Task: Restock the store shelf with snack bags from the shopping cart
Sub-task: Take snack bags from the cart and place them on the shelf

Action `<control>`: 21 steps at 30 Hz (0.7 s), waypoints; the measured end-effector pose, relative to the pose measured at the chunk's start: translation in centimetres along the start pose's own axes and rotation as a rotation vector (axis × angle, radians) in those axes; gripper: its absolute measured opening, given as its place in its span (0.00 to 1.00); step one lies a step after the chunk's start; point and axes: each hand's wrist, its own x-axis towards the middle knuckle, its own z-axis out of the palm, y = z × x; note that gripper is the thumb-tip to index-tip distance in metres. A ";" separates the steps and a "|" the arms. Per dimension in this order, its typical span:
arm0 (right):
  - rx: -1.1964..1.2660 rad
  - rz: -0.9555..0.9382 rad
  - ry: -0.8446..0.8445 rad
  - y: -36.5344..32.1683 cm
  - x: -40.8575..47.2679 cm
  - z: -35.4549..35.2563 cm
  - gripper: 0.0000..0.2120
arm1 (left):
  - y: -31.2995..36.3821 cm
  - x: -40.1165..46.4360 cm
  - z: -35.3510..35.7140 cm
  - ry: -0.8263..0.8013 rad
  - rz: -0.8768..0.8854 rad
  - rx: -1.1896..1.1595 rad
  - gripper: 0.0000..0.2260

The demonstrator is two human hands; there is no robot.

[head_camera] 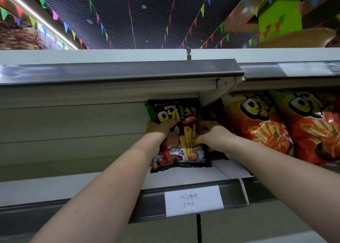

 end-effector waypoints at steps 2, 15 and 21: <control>-0.016 -0.016 0.044 -0.3 -0.4 -0.1 0.25 | 0.2 -0.4 0.0 0.021 0.017 -0.002 0.33; -0.082 -0.405 0.093 -4.4 -6.1 1.5 0.17 | 0.5 -8.0 -3.9 0.323 0.303 0.058 0.08; -0.004 -0.534 -0.102 -6.3 -9.7 5.8 0.14 | -1.1 -12.9 -9.0 0.614 0.351 0.086 0.05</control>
